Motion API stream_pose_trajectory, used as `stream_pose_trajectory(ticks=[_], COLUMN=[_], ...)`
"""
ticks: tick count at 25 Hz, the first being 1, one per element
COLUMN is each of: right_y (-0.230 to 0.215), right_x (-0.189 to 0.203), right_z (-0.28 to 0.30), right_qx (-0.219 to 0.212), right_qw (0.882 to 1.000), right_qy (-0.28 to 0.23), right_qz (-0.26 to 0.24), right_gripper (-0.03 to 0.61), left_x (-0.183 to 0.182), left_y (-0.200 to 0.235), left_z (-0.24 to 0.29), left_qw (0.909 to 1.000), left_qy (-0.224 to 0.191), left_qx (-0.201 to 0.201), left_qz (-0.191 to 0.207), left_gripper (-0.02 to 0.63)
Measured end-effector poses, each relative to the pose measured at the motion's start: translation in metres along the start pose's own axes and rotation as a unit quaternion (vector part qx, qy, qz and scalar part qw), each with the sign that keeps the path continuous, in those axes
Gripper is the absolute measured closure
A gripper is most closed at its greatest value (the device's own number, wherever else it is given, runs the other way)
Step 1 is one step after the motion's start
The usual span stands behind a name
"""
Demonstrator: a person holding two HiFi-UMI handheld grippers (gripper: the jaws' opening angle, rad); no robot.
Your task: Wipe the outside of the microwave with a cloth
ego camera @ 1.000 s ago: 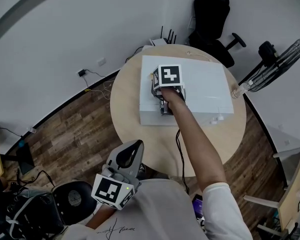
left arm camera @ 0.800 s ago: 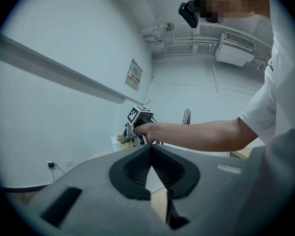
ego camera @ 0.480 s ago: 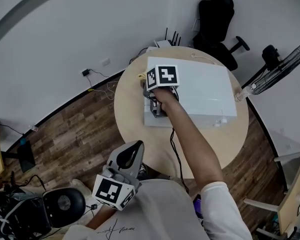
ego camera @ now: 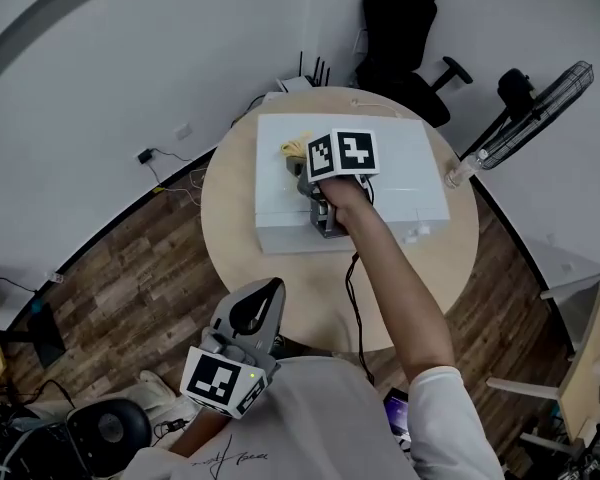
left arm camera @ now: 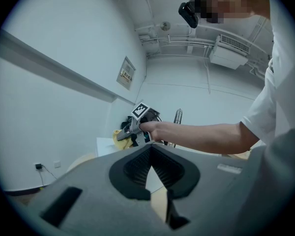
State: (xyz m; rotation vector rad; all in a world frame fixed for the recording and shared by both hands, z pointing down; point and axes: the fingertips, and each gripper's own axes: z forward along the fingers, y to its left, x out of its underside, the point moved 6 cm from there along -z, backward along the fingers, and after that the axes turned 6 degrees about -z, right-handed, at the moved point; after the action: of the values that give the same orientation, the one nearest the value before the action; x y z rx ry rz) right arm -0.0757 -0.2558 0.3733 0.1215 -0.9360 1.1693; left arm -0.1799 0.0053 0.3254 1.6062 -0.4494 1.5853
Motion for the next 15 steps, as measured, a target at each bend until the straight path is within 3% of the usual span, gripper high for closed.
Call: stream_pose_trajectory(ticks=[3,8,15], right_y=[-0.040,-0.103,-0.177], right_x=[0.002,0.013,0.034], right_z=[-0.029,-0.077,-0.144], right_qx=[0.025,0.069,0.126], right_qw=[1.000,0.997,0.989], right_qy=[-0.010,-0.004,-0.022], right_qz=[0.015,0.027,0.079], right_gripper=[0.456,0.456,0.456], left_x=[0.000,-0.001,0.003], left_y=[-0.011,-0.036,-0.060], left_z=[0.019,0.046,0.075], left_qw=[0.9997,0.9970,0.9932], left_qy=[0.006,0.014,0.022], left_qx=[0.022,0.055,0.111], left_qz=[0.007,0.052,0.028], left_gripper=[0.620,0.620,0.620])
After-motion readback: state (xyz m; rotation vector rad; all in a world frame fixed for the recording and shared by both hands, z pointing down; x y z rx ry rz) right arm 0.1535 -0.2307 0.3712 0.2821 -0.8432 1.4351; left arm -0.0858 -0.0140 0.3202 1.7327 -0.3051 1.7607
